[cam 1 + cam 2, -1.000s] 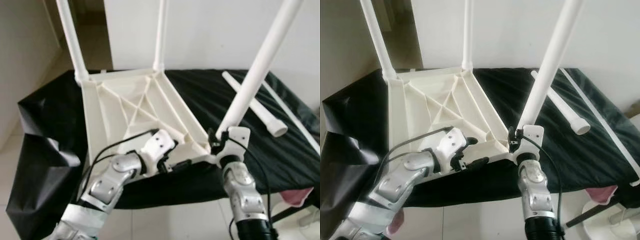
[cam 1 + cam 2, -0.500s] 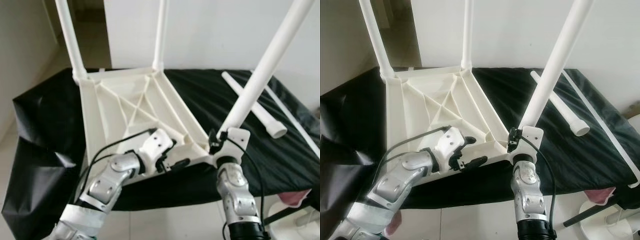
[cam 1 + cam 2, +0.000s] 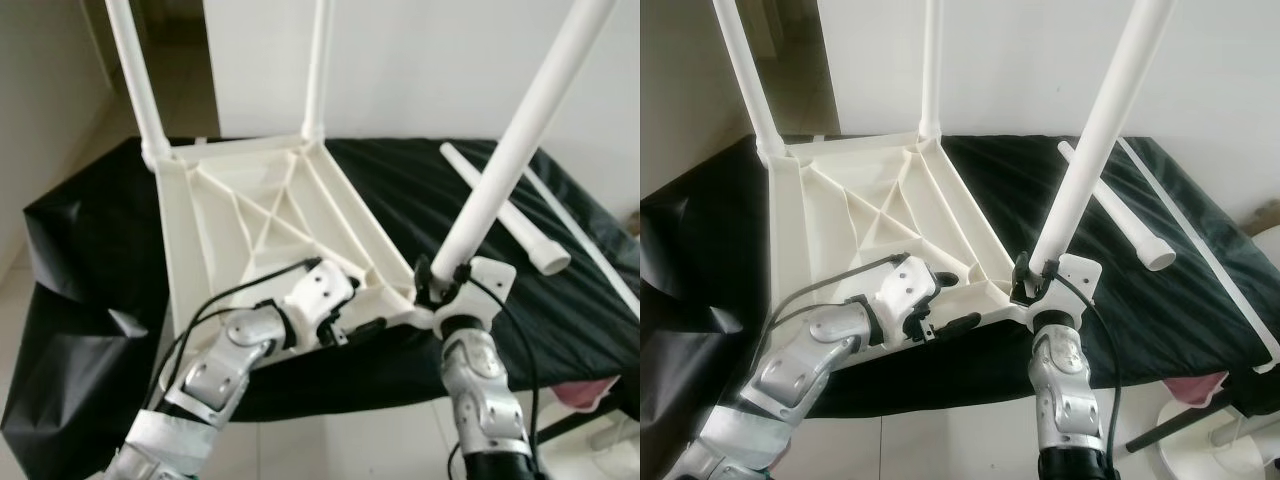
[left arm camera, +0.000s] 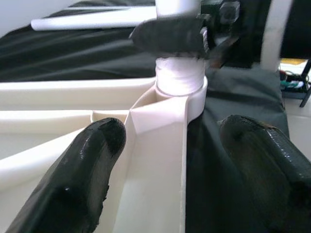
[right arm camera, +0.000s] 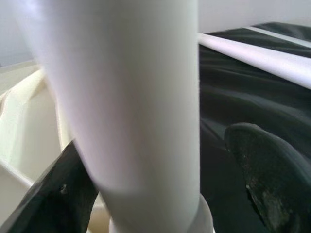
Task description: Building children table
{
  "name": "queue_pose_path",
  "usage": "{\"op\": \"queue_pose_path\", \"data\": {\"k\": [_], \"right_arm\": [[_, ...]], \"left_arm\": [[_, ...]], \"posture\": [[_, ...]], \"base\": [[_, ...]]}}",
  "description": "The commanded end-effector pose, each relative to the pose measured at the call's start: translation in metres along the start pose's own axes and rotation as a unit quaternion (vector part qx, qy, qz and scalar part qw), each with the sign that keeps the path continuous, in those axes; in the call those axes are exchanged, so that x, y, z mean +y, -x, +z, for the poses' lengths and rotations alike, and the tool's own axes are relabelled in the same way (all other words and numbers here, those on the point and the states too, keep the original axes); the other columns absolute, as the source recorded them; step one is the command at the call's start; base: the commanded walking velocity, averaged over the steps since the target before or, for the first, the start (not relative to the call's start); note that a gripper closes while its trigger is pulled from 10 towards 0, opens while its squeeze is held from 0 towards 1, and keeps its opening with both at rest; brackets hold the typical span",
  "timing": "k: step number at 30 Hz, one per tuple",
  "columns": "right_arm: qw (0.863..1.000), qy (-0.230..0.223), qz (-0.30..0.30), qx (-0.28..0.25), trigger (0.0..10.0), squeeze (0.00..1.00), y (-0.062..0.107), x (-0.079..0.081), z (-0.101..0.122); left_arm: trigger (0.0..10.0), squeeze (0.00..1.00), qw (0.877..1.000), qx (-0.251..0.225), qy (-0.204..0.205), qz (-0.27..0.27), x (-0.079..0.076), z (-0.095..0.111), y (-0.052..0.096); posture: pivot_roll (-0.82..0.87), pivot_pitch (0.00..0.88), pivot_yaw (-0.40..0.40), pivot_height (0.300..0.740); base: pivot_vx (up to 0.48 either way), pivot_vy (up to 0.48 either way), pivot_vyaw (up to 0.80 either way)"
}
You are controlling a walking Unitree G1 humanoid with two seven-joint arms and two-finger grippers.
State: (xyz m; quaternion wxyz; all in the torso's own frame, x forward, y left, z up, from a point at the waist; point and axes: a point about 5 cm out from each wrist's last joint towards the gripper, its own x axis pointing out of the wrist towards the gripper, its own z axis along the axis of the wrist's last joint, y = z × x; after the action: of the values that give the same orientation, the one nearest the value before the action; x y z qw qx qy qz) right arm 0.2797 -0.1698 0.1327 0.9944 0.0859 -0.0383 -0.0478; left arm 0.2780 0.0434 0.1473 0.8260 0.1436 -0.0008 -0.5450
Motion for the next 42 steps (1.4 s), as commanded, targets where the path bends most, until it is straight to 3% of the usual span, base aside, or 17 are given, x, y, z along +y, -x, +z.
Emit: {"op": "queue_pose_path", "data": {"k": [1, 5, 6, 8, 23, 24, 25, 27, 30, 31, 32, 33, 34, 42], "right_arm": [[1.000, 0.002, 0.020, 0.011, 10.0, 0.00, 0.003, -0.003, -0.002], [0.998, 0.038, 0.056, 0.014, 10.0, 0.00, 0.006, -0.011, -0.005], [0.996, 0.058, 0.065, 0.016, 10.0, 0.00, 0.005, -0.021, -0.006], [0.995, 0.065, 0.079, 0.016, 10.0, 0.00, 0.002, -0.026, -0.004], [0.973, 0.107, 0.202, 0.021, 10.0, 0.00, -0.014, -0.033, 0.007], [0.955, 0.129, 0.266, 0.042, 10.0, 0.00, -0.020, -0.027, 0.003], [0.955, 0.129, 0.266, 0.042, 10.0, 0.00, -0.020, -0.027, 0.003], [0.941, 0.143, 0.303, 0.056, 10.0, 0.00, -0.022, -0.023, -0.002], [0.938, 0.143, 0.311, 0.059, 10.0, 0.00, -0.024, -0.022, -0.004], [0.937, 0.144, 0.312, 0.057, 4.9, 0.00, -0.025, -0.021, -0.004], [0.937, 0.143, 0.313, 0.057, 2.0, 0.00, -0.026, -0.022, -0.005], [0.937, 0.143, 0.313, 0.057, 2.0, 0.00, -0.026, -0.022, -0.005], [0.936, 0.143, 0.315, 0.058, 0.0, 0.00, -0.027, -0.022, -0.005], [0.938, 0.132, 0.312, 0.074, 0.0, 0.00, -0.026, -0.029, -0.013]], "left_arm": [[10.0, 0.00, 1.000, 0.011, -0.005, 0.028, 0.002, -0.004, -0.001], [10.0, 0.00, 0.999, 0.013, -0.016, 0.048, 0.005, -0.003, -0.002], [10.0, 0.00, 0.998, 0.008, -0.025, 0.056, 0.007, -0.002, -0.003], [10.0, 0.00, 0.998, 0.008, -0.033, 0.062, 0.009, -0.002, -0.002], [10.0, 0.00, 0.997, 0.013, -0.040, 0.065, 0.008, -0.003, 0.000], [10.0, 0.00, 0.997, 0.013, -0.040, 0.066, 0.008, -0.002, -0.001], [10.0, 0.00, 0.997, 0.013, -0.040, 0.066, 0.008, -0.002, -0.001], [10.0, 0.00, 0.997, 0.011, -0.043, 0.067, 0.009, -0.002, -0.001], [10.0, 0.00, 0.997, 0.010, -0.044, 0.068, 0.009, -0.001, -0.002], [10.0, 0.00, 0.997, 0.009, -0.044, 0.069, 0.009, -0.001, -0.002], [10.0, 0.00, 0.997, 0.008, -0.044, 0.070, 0.010, 0.000, -0.002], [10.0, 0.00, 0.997, 0.008, -0.044, 0.070, 0.010, 0.000, -0.002], [10.0, 0.00, 0.996, 0.008, -0.044, 0.072, 0.010, 0.000, -0.002], [10.0, 0.00, 0.996, 0.007, -0.049, 0.073, 0.013, 0.002, -0.002]], "posture": [[0.07, 0.000, -0.053, 0.740], [0.06, 0.000, -0.051, 0.740], [0.06, 0.000, -0.054, 0.740], [0.06, 0.000, -0.052, 0.740], [0.06, 0.000, -0.049, 0.740], [0.06, 0.000, -0.044, 0.740], [0.06, 0.000, -0.044, 0.740], [0.06, 0.000, -0.044, 0.740], [0.07, 0.000, -0.046, 0.740], [0.07, 0.000, -0.046, 0.740], [0.07, 0.000, -0.044, 0.740], [0.07, 0.000, -0.044, 0.740], [0.07, 0.000, -0.044, 0.740], [0.07, 0.000, -0.031, 0.740]], "base": [[0.000, 0.000, 0.00], [0.000, 0.000, 0.00], [0.000, 0.000, 0.00], [0.000, 0.000, 0.00], [0.000, 0.000, 0.00], [0.000, 0.000, 0.00], [0.000, 0.000, 0.00], [0.000, 0.000, 0.00], [0.000, 0.000, 0.00], [0.000, 0.000, 0.00], [0.000, 0.000, 0.00], [0.000, 0.000, 0.00], [0.000, 0.000, 0.00], [0.000, 0.000, 0.00]]}}
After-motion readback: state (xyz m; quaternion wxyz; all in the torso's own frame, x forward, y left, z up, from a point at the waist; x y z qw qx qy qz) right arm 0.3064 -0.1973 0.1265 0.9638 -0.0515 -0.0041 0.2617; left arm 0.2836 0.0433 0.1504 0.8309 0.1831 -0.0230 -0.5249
